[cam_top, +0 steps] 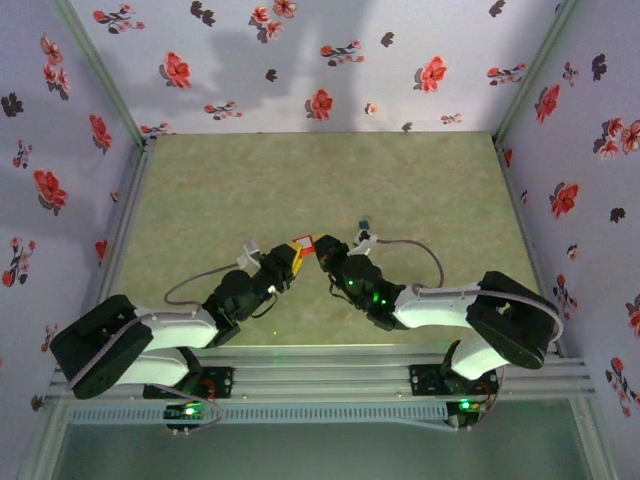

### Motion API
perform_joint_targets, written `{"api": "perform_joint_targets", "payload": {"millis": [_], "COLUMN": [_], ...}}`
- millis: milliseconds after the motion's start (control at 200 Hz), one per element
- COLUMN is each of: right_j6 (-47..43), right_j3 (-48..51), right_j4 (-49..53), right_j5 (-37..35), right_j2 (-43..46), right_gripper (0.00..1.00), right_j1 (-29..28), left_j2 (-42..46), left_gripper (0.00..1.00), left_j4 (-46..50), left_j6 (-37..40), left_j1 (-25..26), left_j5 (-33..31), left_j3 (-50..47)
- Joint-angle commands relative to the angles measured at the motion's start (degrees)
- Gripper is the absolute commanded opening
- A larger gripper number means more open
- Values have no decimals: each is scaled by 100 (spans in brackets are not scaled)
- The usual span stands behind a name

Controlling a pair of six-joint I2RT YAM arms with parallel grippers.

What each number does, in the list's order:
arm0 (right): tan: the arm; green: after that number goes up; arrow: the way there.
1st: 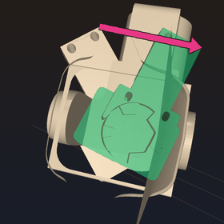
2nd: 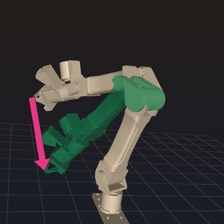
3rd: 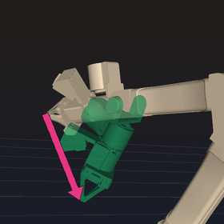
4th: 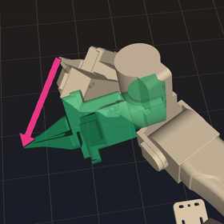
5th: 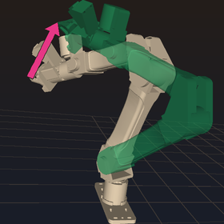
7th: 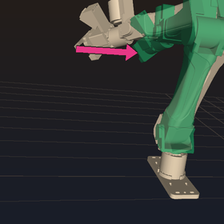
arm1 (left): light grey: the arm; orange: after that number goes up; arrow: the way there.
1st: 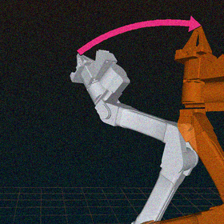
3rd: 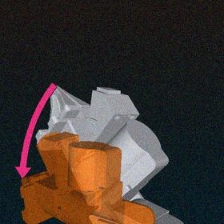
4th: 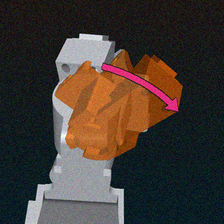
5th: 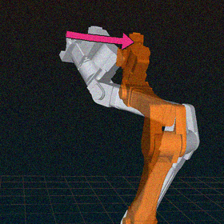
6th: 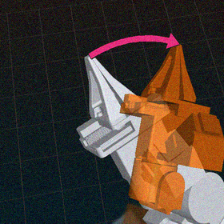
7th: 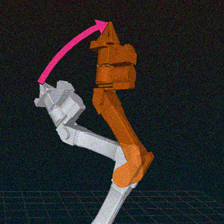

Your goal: Lock with the key

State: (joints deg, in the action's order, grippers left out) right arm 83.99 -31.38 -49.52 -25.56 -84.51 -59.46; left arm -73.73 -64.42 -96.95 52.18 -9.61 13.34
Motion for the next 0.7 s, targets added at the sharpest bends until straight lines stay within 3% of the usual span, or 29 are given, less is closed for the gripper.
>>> {"api": "perform_joint_targets", "payload": {"millis": [0, 695], "right_j6": [-199, -138], "right_j3": [105, 527], "right_j4": [37, -245], "right_j5": [-35, -66], "right_j2": [-197, 30], "right_gripper": [0, 0], "right_j1": [61, 488], "left_j2": [179, 327], "left_gripper": [0, 0], "left_j4": [-405, -400], "left_j6": [234, 288], "left_j1": [161, 160], "left_j5": [311, 143], "left_j3": [44, -105]}}
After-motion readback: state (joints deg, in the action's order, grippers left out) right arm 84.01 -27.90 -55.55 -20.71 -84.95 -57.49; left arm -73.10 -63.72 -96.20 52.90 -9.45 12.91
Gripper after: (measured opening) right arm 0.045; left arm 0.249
